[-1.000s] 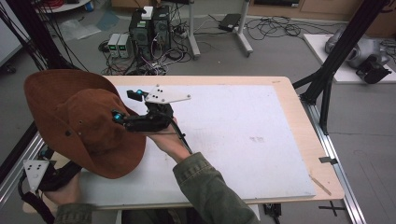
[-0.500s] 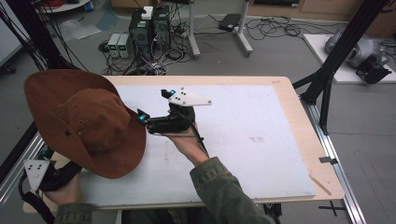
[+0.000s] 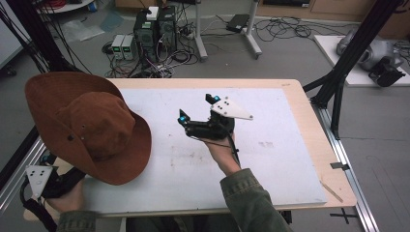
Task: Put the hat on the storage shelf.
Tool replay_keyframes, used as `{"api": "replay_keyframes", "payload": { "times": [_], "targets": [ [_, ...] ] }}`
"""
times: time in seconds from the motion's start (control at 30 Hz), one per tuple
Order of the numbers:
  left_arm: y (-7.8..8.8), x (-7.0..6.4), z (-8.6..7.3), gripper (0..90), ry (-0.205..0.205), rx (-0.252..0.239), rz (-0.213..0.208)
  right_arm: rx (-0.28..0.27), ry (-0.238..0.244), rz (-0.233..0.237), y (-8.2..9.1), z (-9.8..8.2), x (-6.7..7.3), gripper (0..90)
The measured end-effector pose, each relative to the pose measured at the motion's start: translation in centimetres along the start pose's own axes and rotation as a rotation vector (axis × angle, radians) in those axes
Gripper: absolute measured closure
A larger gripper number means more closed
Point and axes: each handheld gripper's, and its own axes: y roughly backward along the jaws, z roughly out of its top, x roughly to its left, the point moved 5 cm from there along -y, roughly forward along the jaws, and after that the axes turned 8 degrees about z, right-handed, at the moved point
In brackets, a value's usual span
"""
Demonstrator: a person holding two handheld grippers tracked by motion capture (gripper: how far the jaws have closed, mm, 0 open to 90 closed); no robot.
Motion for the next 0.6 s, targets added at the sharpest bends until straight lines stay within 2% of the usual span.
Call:
{"api": "replay_keyframes", "payload": {
  "times": [0.07, 0.13, 0.17, 0.3, 0.33, 0.53, 0.57, 0.6],
  "targets": [
    [0.0, 0.0, 0.0, 14.9, 0.0, 0.0, -0.001, -0.003, 0.003, -0.007, 0.3, -0.1, -0.3, 2.8],
    [0.0, 0.0, 0.0, 14.9, 0.0, 0.0, -0.001, -0.007, -0.001, -0.05, 1.4, -0.3, -1.3, 2.8],
    [0.0, 0.0, 0.0, 14.9, -0.001, 0.0, -0.001, -0.007, -0.001, -0.05, 1.4, -0.3, -1.3, 2.8],
    [0.0, 0.0, 0.0, 14.9, -0.001, -0.001, 0.0, -0.017, -0.004, -0.099, 2.7, -0.4, -2.5, 2.8],
    [0.1, 0.0, 0.0, 14.9, -0.003, -0.002, 0.001, -0.021, -0.005, -0.122, 3.2, -0.5, -2.9, 2.9],
    [0.1, 0.1, 0.0, 14.9, 0.004, 0.0, 0.005, -0.02, -0.013, -0.196, 5.3, -1.2, -4.8, 2.9],
    [0.1, 0.1, 0.0, 14.9, 0.004, 0.0, 0.006, -0.018, -0.024, -0.225, 6.1, -1.6, -5.5, 2.9],
    [0.1, 0.1, 0.0, 14.9, 0.003, 0.001, 0.007, -0.018, -0.024, -0.225, 6.1, -1.6, -5.5, 2.9]
  ]
}}
